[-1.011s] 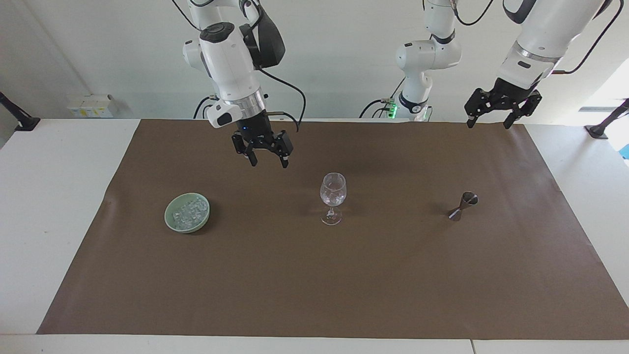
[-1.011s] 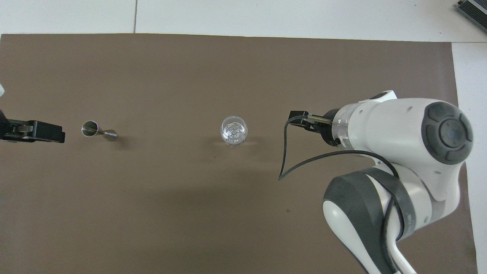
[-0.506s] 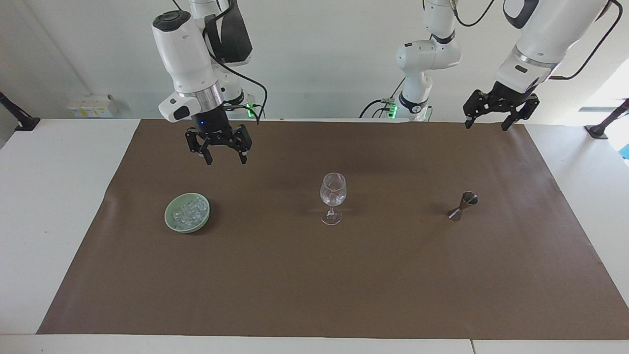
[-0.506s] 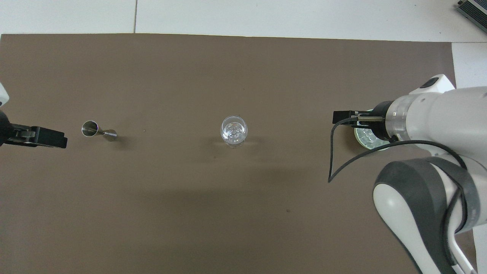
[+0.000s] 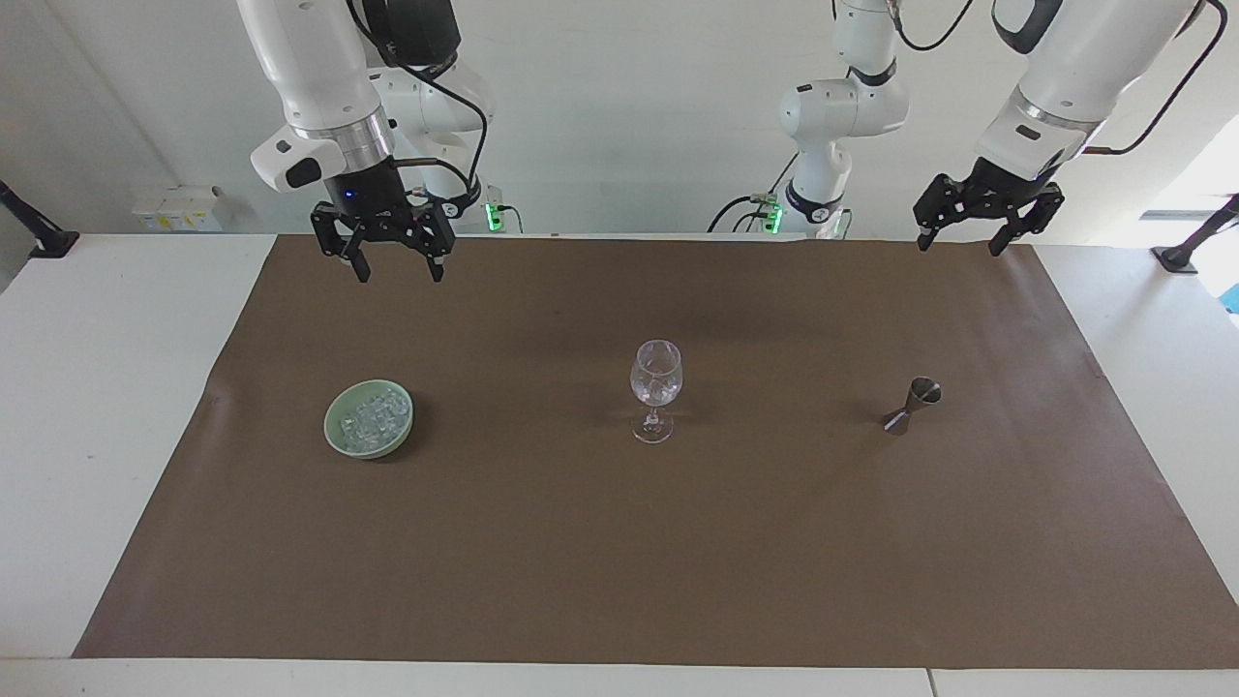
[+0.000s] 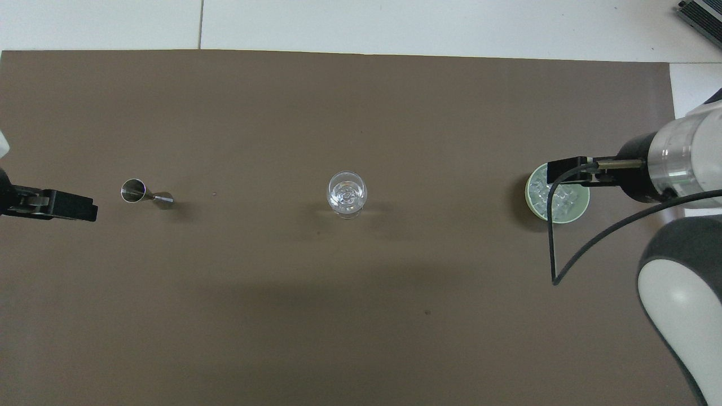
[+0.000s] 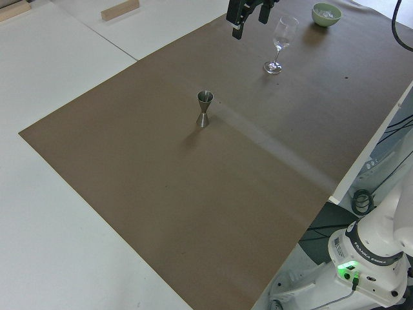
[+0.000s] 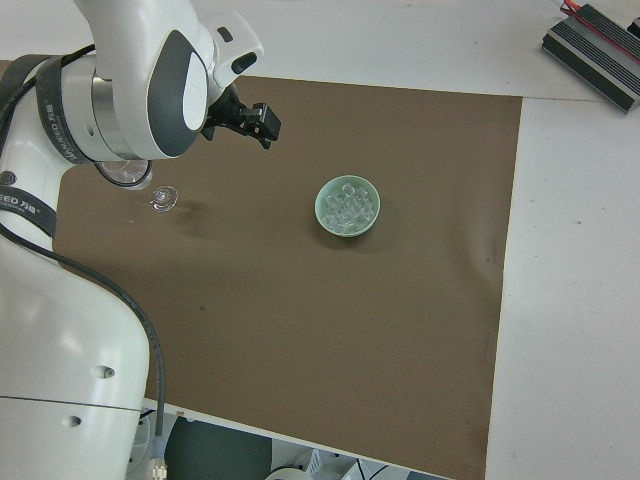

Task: Pour wine and add ice with both arms
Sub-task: 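Lower the green ice cup to its start spot with the right gripper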

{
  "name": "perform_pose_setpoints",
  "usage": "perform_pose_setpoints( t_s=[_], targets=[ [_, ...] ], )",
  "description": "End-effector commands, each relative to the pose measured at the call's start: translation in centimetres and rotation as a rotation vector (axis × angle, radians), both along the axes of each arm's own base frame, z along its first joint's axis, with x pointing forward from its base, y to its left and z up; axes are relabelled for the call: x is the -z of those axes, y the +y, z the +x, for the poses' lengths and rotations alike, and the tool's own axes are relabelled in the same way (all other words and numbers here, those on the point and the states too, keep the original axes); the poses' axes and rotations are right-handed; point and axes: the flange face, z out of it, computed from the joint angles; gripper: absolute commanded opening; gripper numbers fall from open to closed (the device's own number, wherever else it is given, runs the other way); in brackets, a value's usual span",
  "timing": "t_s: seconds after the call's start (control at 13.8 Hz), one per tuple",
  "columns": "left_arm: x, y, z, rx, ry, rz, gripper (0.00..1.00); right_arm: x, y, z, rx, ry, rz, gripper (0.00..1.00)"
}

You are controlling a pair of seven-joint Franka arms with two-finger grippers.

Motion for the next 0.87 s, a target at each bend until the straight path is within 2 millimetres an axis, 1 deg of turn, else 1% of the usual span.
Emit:
perform_pose_setpoints(
  t_s=[0.0, 0.07, 0.22, 0.29, 0.36, 0.43, 0.65, 0.79],
  targets=[
    [-0.4, 0.4, -0.7, 0.011, -0.008, -0.013, 1.0, -0.1, -0.4, 1.8, -0.027, 0.015, -0.036, 1.0],
    [-0.3, 0.7, -0.5, 0.005, -0.013, -0.014, 1.0, 0.0, -0.5, 1.9, -0.027, 0.018, -0.038, 1.0],
    [-0.2, 0.7, 0.1, 0.007, -0.009, -0.012, 1.0, 1.2, -0.2, 1.1, -0.03, 0.048, -0.05, 1.0],
    [-0.2, 0.8, 0.8, 0.006, -0.001, -0.013, 1.0, 1.4, -0.2, 0.8, -0.029, 0.045, -0.05, 1.0],
    [-1.0, 0.9, 1.3, 0.009, -0.004, -0.012, 1.0, 1.7, -0.2, 0.8, -0.028, 0.043, -0.05, 1.0],
    [-1.3, 0.9, 1.5, 0.007, 0.003, -0.013, 1.0, 1.7, -0.3, 0.9, -0.028, 0.033, -0.048, 1.0],
    [-0.5, 0.9, 1.1, 0.005, 0.017, -0.011, 1.0, 1.6, -0.7, 1.2, -0.022, 0.016, -0.044, 1.0],
    [-0.6, 1.3, 0.9, -0.003, 0.022, -0.01, 1.0, 1.6, -0.6, 1.1, -0.022, 0.02, -0.044, 1.0]
  ],
)
